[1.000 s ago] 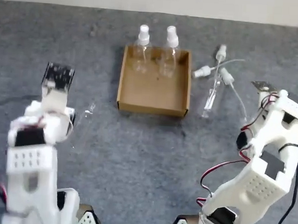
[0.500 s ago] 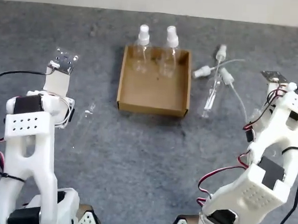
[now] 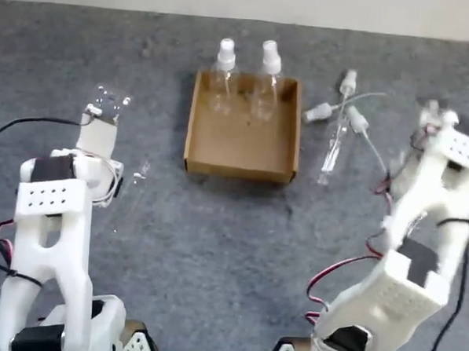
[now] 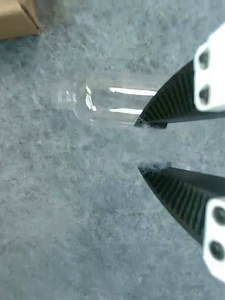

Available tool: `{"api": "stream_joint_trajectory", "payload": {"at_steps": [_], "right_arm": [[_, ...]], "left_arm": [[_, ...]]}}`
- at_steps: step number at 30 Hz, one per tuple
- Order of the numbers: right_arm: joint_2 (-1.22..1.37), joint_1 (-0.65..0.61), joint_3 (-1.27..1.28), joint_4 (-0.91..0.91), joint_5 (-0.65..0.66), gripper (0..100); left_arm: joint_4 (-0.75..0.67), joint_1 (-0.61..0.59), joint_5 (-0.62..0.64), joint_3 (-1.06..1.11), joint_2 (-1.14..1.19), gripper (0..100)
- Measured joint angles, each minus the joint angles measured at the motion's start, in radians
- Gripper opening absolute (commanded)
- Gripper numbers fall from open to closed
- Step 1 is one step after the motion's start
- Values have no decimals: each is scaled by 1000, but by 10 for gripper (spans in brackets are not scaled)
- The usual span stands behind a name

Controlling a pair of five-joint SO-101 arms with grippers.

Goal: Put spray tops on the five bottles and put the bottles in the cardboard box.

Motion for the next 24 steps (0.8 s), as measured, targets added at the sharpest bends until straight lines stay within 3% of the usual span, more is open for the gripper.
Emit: {"api": "stream_joint_trajectory", "payload": {"at_steps": [4, 8, 15, 21, 24], "right_arm": [[66, -160, -293, -25, -137, 353], [245, -262, -545, -184, -245, 353], [657, -261, -741, -509, -276, 353], [931, -267, -841, -574, -279, 352], [982, -269, -907, -568, -276, 280]], "left_arm": [[0, 66, 83, 0, 0, 88], [-2, 109, 152, 3, 0, 88], [-64, 112, 198, 95, 0, 85], [-163, 112, 199, 164, 0, 85], [-169, 114, 199, 169, 0, 85]]}}
